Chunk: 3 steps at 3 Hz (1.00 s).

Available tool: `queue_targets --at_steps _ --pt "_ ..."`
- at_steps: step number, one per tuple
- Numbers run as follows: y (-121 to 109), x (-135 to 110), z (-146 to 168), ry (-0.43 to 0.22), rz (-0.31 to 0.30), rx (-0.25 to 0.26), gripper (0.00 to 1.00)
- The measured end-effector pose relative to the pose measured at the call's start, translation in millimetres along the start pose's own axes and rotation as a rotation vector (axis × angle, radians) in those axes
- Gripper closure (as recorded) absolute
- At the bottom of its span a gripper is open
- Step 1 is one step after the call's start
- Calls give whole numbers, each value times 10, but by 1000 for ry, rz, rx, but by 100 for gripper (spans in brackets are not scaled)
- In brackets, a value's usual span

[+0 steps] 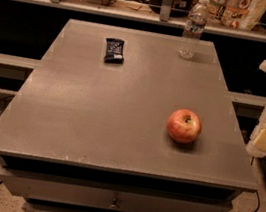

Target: Pick water bottle

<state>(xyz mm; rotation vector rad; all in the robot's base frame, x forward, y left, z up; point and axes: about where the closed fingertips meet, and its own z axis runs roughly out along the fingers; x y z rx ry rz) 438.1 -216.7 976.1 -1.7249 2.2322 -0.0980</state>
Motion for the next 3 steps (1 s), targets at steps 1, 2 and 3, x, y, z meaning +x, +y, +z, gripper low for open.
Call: queue_targets --at_steps 1,2,3 --pt "0 0 0 0 0 0 0" --pt "-73 -47 -39 -77 -14 18 0" --pt "-319 -130 -108 -240 -33 64 0"
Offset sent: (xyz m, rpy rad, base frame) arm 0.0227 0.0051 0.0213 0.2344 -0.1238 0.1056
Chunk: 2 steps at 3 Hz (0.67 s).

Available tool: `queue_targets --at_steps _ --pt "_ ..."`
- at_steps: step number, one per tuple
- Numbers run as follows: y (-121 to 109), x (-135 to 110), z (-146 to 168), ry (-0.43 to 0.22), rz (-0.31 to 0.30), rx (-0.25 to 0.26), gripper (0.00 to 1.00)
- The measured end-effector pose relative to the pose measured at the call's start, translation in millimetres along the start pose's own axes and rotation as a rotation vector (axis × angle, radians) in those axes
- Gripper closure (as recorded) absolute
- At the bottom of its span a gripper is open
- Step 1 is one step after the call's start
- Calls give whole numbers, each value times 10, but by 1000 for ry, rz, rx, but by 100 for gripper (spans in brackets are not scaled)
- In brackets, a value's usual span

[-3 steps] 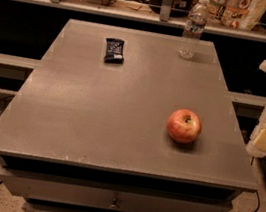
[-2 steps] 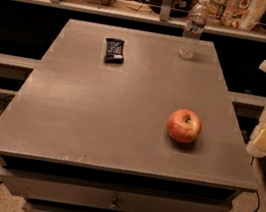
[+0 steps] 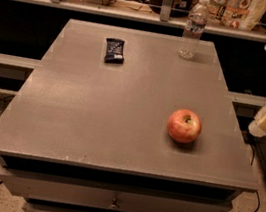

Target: Pick water bottle

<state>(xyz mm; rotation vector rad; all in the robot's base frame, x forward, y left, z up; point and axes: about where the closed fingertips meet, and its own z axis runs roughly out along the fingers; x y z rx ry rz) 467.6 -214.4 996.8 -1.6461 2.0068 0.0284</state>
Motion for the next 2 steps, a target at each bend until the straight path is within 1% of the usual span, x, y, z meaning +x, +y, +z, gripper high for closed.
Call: queue_targets --at_steps 1,2 --pt "-349 -84 21 -142 16 51 0" --pt "-748 -169 100 -279 61 93 0"
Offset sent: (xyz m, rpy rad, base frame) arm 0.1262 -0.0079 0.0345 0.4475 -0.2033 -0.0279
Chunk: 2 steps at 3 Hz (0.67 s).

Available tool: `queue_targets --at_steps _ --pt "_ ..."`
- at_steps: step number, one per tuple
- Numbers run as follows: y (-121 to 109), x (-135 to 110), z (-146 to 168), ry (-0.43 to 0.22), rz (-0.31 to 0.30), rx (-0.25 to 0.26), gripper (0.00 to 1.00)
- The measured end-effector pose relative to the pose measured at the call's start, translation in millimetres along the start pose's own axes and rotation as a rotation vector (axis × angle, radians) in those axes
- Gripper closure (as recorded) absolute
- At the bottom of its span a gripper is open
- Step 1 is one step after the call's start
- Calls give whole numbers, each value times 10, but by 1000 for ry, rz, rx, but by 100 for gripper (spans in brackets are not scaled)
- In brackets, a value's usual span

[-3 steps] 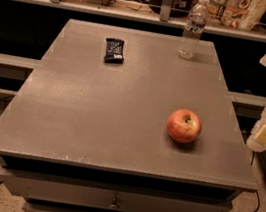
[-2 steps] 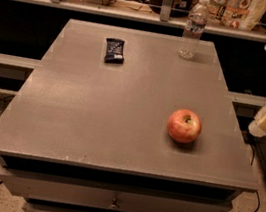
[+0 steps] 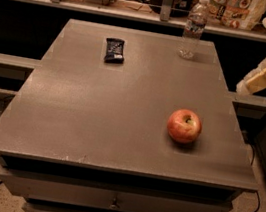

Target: Pick water bottle

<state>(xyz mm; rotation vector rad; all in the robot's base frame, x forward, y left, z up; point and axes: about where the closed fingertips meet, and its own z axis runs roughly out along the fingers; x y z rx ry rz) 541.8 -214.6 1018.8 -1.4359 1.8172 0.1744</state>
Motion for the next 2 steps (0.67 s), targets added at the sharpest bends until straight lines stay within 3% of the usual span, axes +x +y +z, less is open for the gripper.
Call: queue_targets --at_steps 2 --pt "-106 -28 85 -46 30 25 0"
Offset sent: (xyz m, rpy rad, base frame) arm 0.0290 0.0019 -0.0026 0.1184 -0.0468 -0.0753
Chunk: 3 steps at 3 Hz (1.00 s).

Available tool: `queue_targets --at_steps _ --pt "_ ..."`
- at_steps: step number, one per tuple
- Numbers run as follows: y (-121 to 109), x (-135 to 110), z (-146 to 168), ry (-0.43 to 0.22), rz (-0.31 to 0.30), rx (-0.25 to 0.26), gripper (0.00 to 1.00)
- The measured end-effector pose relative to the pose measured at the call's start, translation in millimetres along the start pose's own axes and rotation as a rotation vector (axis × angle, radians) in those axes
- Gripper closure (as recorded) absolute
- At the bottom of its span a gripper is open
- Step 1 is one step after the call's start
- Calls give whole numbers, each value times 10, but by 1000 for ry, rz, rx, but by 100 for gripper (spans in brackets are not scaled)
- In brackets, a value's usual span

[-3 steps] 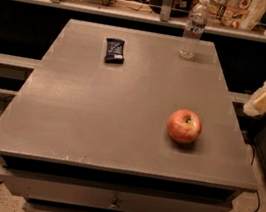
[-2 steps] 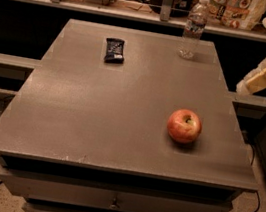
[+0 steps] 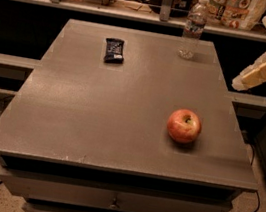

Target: Pick water bottle

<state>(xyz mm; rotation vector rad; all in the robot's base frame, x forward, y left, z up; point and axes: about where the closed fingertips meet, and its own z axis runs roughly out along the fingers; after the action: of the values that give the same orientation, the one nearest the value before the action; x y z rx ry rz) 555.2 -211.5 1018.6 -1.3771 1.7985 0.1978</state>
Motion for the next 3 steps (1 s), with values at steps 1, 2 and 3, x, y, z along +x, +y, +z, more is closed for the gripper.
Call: queue_targets --at_steps 1,2,3 --pt "-175 -83 195 -88 53 44 0" --pt "-450 -175 493 -170 117 101 0" --pt "-689 -245 777 -233 182 144 0"
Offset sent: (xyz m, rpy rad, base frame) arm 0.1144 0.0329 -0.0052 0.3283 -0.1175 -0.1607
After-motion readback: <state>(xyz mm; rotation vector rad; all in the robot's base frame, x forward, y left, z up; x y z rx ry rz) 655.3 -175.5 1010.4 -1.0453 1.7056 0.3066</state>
